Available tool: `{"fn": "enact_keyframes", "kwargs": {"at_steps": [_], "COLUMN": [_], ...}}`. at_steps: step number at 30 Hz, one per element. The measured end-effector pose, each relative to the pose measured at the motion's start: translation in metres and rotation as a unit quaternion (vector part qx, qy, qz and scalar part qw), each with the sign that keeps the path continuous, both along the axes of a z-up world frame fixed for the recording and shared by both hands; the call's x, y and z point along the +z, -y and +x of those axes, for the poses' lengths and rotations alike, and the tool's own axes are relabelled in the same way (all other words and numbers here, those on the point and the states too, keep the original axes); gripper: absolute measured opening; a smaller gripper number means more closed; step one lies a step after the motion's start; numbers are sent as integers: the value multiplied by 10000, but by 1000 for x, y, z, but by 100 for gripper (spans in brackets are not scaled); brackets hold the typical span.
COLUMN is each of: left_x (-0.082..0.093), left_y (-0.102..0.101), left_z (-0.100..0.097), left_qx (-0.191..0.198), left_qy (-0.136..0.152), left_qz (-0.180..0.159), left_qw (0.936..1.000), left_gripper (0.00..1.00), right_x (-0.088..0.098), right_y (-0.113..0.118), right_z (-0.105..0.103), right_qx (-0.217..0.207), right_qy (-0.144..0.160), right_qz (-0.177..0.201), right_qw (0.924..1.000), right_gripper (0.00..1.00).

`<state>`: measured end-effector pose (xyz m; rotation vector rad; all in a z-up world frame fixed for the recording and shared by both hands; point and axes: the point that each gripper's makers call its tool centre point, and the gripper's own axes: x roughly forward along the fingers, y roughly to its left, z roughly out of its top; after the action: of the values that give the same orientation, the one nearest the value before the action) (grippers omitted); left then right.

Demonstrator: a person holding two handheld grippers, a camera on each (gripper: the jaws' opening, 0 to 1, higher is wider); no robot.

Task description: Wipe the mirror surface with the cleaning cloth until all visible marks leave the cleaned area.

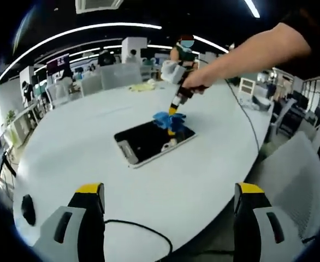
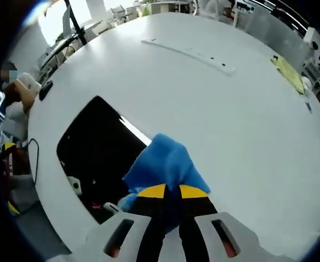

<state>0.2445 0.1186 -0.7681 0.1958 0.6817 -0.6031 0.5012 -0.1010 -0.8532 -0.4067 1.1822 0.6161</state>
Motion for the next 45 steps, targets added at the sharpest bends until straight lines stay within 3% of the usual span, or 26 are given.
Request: {"fn": "enact_keyframes", "kwargs": {"at_steps": [3, 5, 7, 8, 10, 12, 19, 23, 26, 32, 39, 45], "left_x": [16, 12, 10, 8, 5, 17, 19, 18, 14, 21, 19, 18], "left_y": [14, 12, 10, 9, 13, 22, 11, 11, 15, 15, 24, 23], "left_z": [9, 6, 3, 3, 0, 1, 4, 3, 0, -1, -7, -6], "left_qx": [140, -85, -76, -80, -62, -235, 71, 43, -61, -81, -274, -273], "left_qy": [455, 609, 701, 714, 479, 721, 608, 749, 664, 685, 660, 647], "left_qz": [-462, -121, -205, -197, -346, -658, -932, -720, -701, -953, -893, -864], "left_qw": [9978, 9980, 9973, 9972, 9982, 9949, 9938, 9946, 9953, 9931, 9934, 9938], "left_gripper": [99, 99, 99, 99, 99, 99, 99, 99, 99, 99, 99, 99], "right_x": [-3, -5, -7, -7, -7, -6, -3, -2, -5, -2, 2, -1], "right_y": [-1, 0, 0, 0, 0, 0, -3, -9, -8, -12, -23, -36], "right_z": [-4, 1, 5, 5, 5, 4, 1, 0, 4, -1, -8, 2], "right_qx": [71, -24, 6, -17, -34, -18, 113, 175, 240, 168, 337, 437], "right_qy": [43, -30, -85, -114, -136, -116, -29, -9, -24, -51, 73, 103], "right_qz": [-45, -40, -65, -68, -84, -118, -179, -208, -312, -286, -338, -290], "right_qw": [10000, 10000, 9999, 9999, 9999, 9999, 9998, 9996, 9992, 9994, 9988, 9986], "right_gripper": [3, 3, 3, 3, 3, 3, 3, 3, 3, 3, 3, 3]}}
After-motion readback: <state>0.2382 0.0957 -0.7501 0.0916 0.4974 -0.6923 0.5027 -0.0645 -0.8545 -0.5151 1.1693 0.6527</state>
